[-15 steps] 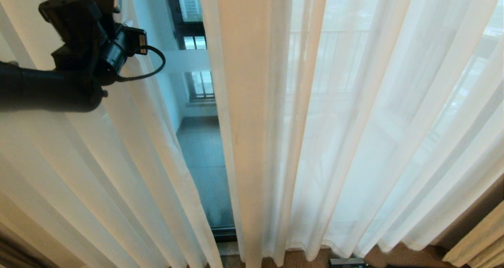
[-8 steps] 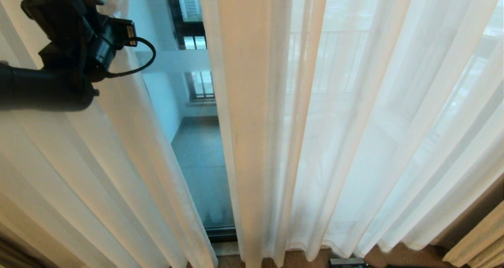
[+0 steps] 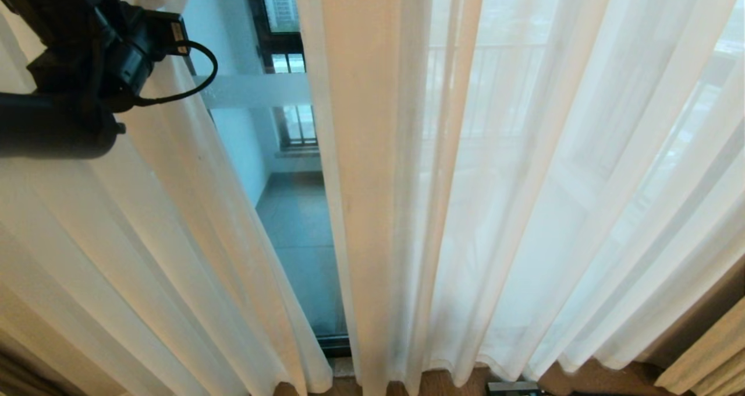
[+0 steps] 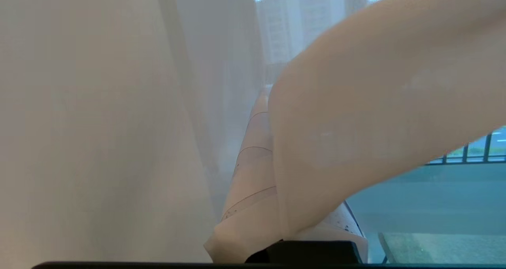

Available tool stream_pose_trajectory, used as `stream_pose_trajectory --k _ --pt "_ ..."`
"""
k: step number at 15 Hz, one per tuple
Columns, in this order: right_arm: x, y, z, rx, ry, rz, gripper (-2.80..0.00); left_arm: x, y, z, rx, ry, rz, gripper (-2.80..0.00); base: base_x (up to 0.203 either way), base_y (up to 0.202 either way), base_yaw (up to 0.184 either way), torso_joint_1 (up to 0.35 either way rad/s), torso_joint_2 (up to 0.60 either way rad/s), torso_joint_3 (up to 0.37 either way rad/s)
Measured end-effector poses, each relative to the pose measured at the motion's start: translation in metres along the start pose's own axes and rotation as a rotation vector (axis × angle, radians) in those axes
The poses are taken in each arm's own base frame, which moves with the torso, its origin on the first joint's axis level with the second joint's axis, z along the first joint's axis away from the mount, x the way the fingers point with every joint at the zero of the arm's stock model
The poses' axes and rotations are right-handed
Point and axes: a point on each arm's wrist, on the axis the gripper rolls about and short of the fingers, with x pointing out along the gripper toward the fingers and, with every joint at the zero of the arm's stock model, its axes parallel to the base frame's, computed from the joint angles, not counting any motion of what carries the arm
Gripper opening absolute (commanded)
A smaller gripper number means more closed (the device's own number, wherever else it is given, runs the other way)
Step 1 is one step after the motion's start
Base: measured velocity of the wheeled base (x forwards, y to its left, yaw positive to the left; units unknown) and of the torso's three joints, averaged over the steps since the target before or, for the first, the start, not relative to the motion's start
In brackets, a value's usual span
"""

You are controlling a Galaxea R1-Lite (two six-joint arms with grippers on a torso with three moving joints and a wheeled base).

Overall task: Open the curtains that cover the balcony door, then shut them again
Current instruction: Pull the inner curtains open on both sides

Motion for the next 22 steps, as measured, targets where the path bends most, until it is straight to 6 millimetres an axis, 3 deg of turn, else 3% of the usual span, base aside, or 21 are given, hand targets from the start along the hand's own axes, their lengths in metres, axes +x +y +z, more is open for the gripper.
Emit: stream_pose_trajectory --k 4,10,22 --pt "0.0 0.0 0.0 0.0 0.0 0.0 -2.8 -0.021 0.002 -0.013 -0.008 0.095 -0.055 -2.8 0.0 0.0 0.0 0.0 0.0 0.0" --pt "0.0 0.0 0.0 0.0 0.0 0.0 -2.8 -0.046 0.008 -0.013 -0.039 0.136 -0.08 -2.8 0.0 0.0 0.0 0.0 0.0 0.0" --pt "0.0 0.0 0.0 0.0 0.0 0.0 -2.8 -0.035 0.024 -0.001 -0.046 0.013 -0.057 -2.8 0.0 0.0 0.0 0.0 0.0 0.0"
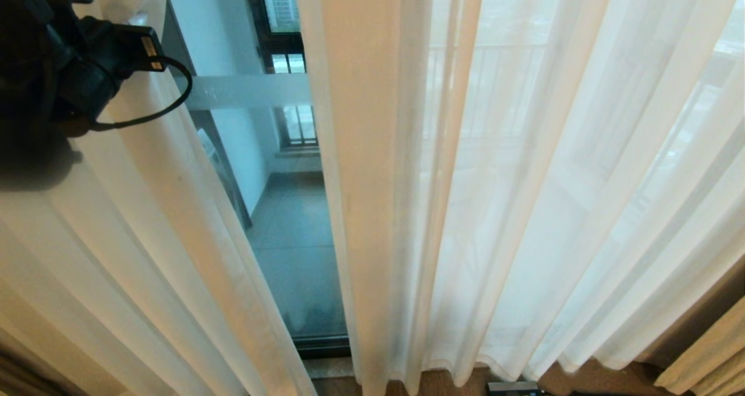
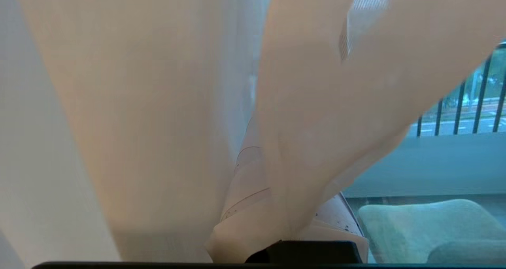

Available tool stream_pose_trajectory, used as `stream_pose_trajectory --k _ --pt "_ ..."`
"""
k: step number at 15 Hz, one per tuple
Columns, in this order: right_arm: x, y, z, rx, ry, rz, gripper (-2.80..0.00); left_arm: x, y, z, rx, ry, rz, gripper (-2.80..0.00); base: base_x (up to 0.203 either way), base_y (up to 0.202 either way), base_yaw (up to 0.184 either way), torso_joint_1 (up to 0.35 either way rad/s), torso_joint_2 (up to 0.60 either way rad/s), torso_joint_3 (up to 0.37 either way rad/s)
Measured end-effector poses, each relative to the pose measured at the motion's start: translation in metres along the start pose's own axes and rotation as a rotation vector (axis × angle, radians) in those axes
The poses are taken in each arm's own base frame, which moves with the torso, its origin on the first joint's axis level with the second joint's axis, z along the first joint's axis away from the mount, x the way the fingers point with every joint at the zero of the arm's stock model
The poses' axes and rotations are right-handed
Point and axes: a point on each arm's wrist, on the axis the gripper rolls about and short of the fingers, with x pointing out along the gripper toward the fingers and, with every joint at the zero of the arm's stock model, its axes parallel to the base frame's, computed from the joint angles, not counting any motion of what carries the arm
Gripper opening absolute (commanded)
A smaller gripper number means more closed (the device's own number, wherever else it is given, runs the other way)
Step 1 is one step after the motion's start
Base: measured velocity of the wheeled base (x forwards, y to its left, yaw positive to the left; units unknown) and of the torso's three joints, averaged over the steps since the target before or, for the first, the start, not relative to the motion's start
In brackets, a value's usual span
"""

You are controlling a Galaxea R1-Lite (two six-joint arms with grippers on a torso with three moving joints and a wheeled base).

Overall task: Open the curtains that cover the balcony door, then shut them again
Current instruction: Pull the inner curtains open on both sides

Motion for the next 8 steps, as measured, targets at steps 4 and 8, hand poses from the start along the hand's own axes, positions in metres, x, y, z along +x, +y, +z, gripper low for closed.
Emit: stream_pose_trajectory --k 4,8 --pt "0.0 0.0 0.0 0.0 0.0 0.0 -2.8 0.0007 -0.0007 -0.0027 0.001 0.006 0.0 -2.8 0.0 0.0 0.0 0.0 0.0 0.0" --pt "0.0 0.0 0.0 0.0 0.0 0.0 -2.8 0.0 -0.0023 -0.0052 0.005 0.015 -0.002 -2.8 0.0 0.0 0.0 0.0 0.0 0.0"
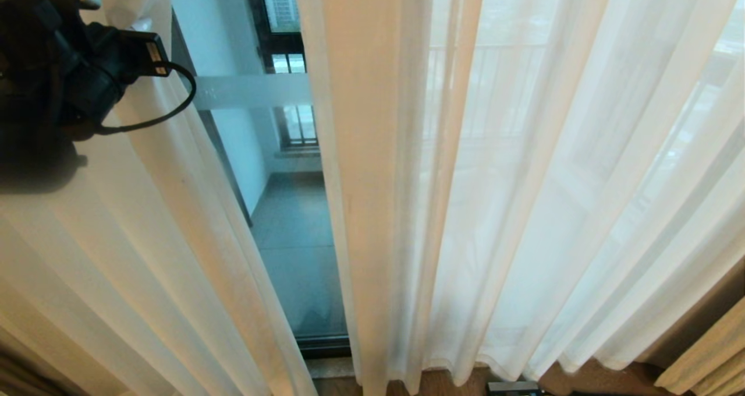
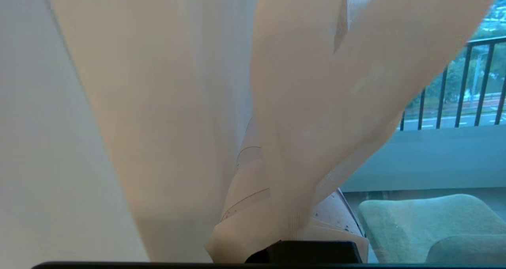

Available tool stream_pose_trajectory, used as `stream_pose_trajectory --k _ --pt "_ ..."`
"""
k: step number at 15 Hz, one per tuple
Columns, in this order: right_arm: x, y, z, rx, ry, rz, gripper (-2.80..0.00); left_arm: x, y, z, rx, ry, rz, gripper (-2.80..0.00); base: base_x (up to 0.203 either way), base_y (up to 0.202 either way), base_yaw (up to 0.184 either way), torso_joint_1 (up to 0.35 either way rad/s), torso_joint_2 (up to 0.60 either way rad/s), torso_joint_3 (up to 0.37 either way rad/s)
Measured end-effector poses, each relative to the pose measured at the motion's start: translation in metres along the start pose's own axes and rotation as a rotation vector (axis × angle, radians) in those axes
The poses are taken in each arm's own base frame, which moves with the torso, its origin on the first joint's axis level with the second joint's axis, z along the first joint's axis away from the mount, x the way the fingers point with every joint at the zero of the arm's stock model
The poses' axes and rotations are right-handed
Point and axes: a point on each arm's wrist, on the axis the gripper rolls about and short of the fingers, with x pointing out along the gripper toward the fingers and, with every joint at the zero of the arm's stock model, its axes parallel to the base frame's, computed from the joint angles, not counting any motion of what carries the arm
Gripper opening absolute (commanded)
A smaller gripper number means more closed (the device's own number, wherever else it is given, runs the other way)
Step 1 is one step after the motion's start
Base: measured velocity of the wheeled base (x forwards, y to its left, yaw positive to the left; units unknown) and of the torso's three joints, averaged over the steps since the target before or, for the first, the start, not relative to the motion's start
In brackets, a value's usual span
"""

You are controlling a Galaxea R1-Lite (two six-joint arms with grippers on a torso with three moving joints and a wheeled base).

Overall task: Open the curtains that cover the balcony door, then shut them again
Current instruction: Pull the inner curtains open on both sides

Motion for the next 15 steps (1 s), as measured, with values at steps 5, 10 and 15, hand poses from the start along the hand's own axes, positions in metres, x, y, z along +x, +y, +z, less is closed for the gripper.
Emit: stream_pose_trajectory --k 5,10,15 --pt "0.0 0.0 0.0 0.0 0.0 0.0 -2.8 -0.0011 0.0 -0.0029 0.002 0.008 0.002 -2.8 -0.001 0.107 0.001 0.001 0.0 0.002" --pt "0.0 0.0 0.0 0.0 0.0 0.0 -2.8 -0.0013 0.0 -0.003 0.003 0.008 0.002 -2.8 0.0 0.186 -0.001 0.004 0.0 0.002" --pt "0.0 0.0 0.0 0.0 0.0 0.0 -2.8 -0.0013 0.0006 -0.0035 0.003 0.009 0.004 -2.8 0.0 0.186 0.0 0.001 0.0 0.004"
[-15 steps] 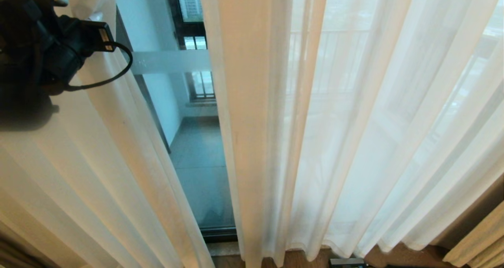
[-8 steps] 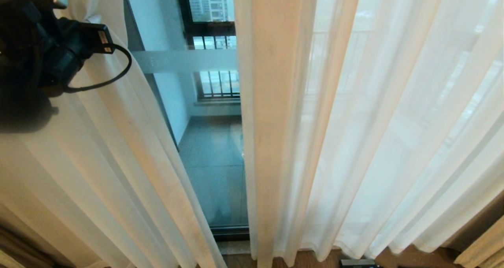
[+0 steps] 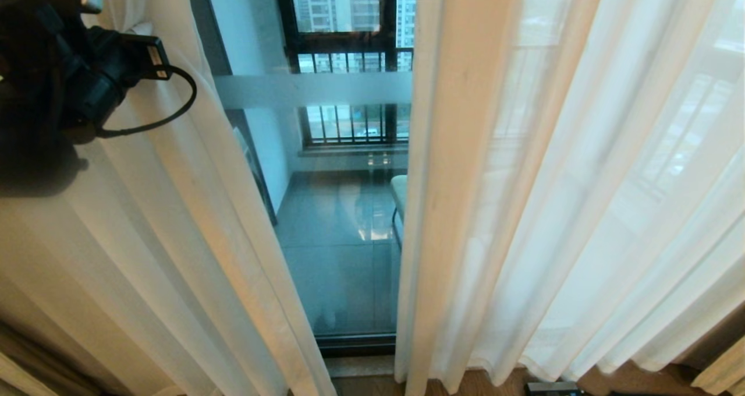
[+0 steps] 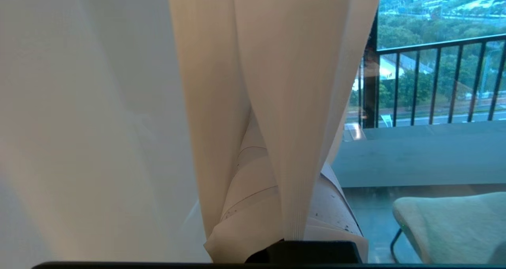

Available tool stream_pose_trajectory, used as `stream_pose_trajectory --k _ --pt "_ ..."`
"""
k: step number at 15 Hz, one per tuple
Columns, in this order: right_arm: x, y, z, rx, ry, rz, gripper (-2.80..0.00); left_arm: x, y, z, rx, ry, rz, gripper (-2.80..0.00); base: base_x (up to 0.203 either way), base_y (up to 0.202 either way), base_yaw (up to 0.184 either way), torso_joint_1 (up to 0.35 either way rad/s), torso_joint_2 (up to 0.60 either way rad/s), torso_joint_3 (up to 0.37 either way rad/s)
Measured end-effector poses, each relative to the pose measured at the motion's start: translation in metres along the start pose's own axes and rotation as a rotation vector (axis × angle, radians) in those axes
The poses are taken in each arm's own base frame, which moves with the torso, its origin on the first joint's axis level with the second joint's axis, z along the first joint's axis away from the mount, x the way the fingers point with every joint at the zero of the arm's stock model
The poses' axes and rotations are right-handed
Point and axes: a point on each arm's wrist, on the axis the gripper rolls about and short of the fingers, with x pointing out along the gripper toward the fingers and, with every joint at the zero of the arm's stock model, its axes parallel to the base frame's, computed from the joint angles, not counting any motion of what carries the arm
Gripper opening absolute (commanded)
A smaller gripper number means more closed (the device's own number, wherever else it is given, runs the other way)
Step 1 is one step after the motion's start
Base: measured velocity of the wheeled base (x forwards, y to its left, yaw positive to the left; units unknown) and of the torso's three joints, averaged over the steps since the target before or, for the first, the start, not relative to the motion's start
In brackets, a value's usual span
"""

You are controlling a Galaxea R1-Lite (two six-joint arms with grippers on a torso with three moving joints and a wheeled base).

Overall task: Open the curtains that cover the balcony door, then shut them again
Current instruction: Pull the inner curtains open on both sides

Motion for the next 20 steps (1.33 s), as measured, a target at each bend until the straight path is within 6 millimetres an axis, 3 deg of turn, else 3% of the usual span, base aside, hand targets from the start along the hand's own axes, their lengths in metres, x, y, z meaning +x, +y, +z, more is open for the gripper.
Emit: stream_pose_trajectory --k 20 --pt "0.0 0.0 0.0 0.0 0.0 0.001 -2.8 -0.0001 -0.0004 -0.0002 0.0 0.001 -0.001 -2.8 0.0 0.185 -0.002 0.002 0.0 0.002"
